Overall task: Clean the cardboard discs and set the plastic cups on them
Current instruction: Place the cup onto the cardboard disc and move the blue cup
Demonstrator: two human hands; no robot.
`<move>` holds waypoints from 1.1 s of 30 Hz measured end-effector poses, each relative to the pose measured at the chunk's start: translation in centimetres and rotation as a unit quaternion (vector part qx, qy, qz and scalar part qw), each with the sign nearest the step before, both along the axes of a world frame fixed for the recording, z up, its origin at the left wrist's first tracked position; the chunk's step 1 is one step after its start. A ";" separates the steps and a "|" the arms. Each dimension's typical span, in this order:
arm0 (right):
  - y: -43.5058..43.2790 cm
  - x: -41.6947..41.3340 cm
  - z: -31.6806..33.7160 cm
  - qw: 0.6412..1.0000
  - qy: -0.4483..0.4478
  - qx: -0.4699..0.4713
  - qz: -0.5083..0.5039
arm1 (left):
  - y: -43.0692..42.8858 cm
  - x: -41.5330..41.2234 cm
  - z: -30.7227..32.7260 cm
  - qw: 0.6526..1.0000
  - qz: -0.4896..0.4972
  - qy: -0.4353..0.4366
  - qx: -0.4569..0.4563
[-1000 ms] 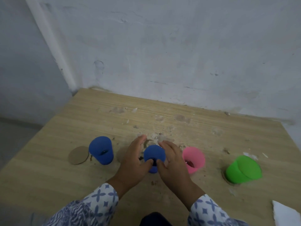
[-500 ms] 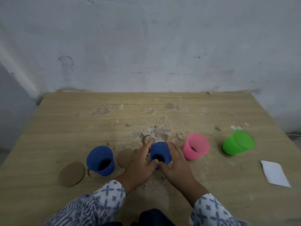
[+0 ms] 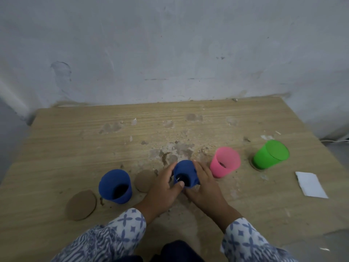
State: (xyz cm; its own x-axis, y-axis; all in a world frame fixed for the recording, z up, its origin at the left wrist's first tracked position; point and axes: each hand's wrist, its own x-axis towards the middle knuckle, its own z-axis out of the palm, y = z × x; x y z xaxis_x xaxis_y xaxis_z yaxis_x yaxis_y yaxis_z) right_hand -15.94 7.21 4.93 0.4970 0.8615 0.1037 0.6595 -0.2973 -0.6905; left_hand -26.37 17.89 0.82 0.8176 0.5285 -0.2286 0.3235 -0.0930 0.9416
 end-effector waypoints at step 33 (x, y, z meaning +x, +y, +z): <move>-5.1 0.1 -3.5 0.987 0.023 0.032 -0.157 | -4.3 1.8 0.7 0.999 -0.038 -0.004 0.035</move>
